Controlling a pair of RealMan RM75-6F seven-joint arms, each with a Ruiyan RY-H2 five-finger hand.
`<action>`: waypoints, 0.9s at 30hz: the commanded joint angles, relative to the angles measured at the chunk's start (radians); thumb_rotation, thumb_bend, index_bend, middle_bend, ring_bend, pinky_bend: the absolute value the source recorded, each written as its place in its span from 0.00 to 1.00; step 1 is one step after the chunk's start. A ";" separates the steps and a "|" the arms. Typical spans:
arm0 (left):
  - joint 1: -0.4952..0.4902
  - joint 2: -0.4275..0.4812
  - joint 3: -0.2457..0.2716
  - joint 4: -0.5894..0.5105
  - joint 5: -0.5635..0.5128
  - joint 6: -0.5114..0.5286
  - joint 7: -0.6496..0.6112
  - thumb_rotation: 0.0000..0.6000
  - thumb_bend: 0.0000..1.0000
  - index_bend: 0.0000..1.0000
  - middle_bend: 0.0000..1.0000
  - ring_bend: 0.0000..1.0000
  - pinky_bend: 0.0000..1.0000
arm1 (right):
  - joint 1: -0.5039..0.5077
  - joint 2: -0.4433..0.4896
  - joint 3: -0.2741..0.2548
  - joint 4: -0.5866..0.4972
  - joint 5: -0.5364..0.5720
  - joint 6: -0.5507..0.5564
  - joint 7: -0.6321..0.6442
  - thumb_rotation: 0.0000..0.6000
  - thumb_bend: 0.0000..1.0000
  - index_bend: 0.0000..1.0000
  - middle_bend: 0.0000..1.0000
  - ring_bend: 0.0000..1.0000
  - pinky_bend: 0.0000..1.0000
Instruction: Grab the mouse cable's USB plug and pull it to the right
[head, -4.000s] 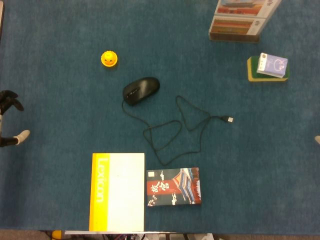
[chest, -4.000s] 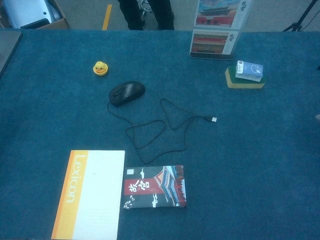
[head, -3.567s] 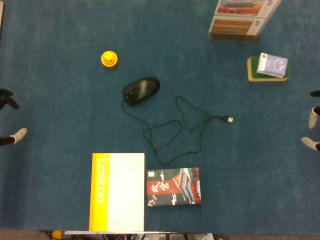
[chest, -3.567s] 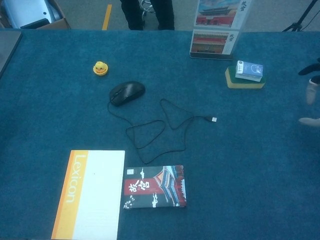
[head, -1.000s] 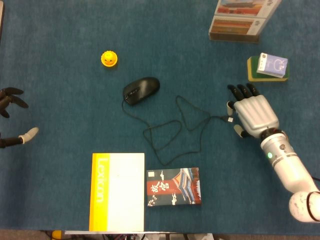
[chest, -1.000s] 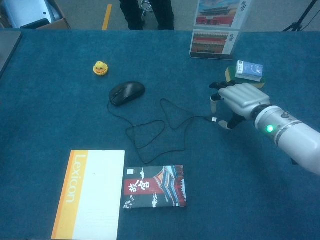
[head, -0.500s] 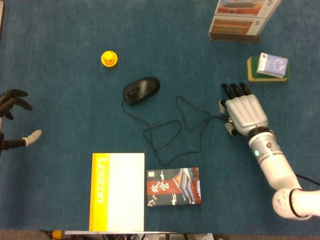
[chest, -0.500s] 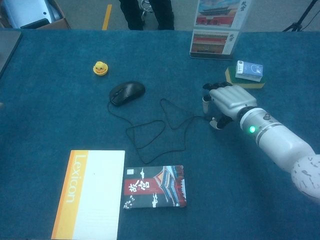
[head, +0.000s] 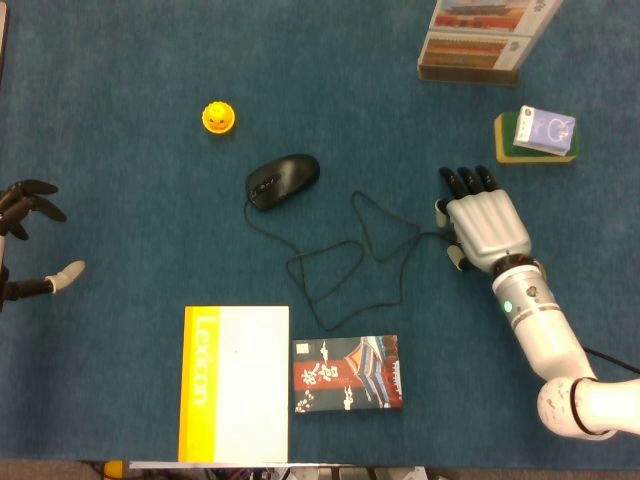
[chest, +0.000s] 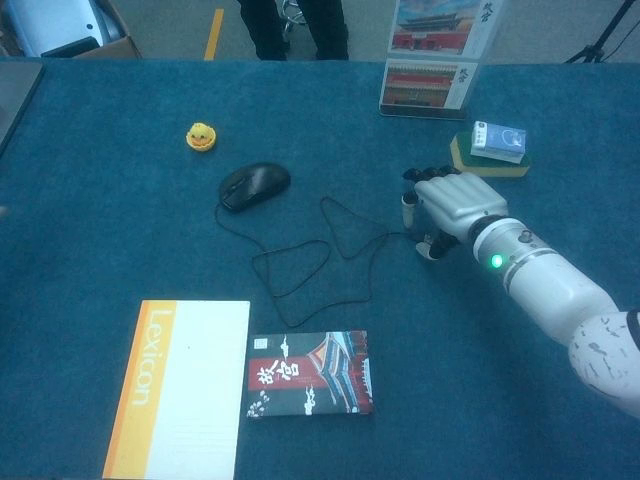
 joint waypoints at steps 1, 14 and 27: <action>0.001 0.001 -0.001 0.000 -0.001 0.002 -0.002 1.00 0.00 0.44 0.29 0.31 0.52 | 0.001 -0.001 -0.002 0.002 0.003 0.001 -0.004 1.00 0.28 0.42 0.06 0.00 0.02; 0.002 0.005 -0.001 -0.001 -0.003 0.005 -0.010 1.00 0.00 0.44 0.29 0.31 0.52 | -0.004 -0.019 -0.009 0.026 -0.008 0.013 0.002 1.00 0.28 0.54 0.06 0.00 0.02; 0.004 0.008 -0.004 -0.001 -0.007 0.008 -0.015 1.00 0.00 0.44 0.29 0.31 0.52 | -0.013 -0.028 -0.011 0.037 -0.022 0.019 0.006 1.00 0.29 0.64 0.09 0.00 0.02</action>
